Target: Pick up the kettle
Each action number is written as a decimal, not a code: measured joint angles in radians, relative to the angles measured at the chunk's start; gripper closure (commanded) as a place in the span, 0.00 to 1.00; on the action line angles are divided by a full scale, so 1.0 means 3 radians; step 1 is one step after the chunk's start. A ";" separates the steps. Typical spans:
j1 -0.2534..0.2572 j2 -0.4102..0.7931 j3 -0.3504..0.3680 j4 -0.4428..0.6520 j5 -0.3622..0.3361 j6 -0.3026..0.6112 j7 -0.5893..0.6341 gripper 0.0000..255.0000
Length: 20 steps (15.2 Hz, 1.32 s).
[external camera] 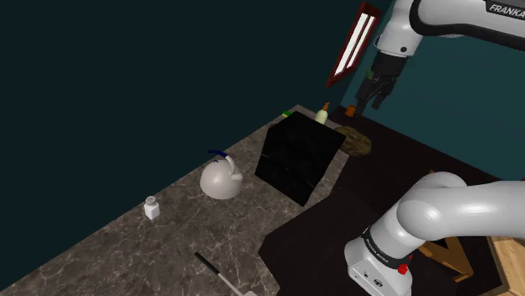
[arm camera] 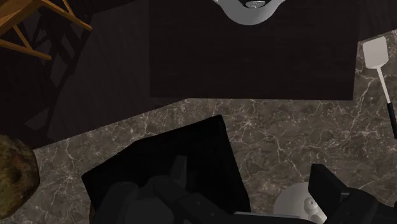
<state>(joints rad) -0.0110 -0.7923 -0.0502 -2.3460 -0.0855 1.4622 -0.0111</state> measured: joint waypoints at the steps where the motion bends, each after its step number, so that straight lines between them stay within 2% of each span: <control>1: 0.0000 0.0000 0.0000 0.0000 0.0000 0.0000 0.0000 0.00; 3: 0.0025 0.0099 0.0022 -0.0022 0.0022 0.0104 0.0014 0.00; 12: 0.0198 0.0908 0.0174 -0.0153 0.0158 0.0928 0.0096 0.00; 17: 0.0284 0.1415 0.0258 -0.0111 0.0209 0.1335 0.0123 0.00; 20: 0.0324 0.1828 0.0301 0.0040 0.0220 0.1564 0.0126 0.00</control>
<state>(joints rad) 0.0862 -0.2439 0.0402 -2.3341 -0.0195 1.9315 0.0269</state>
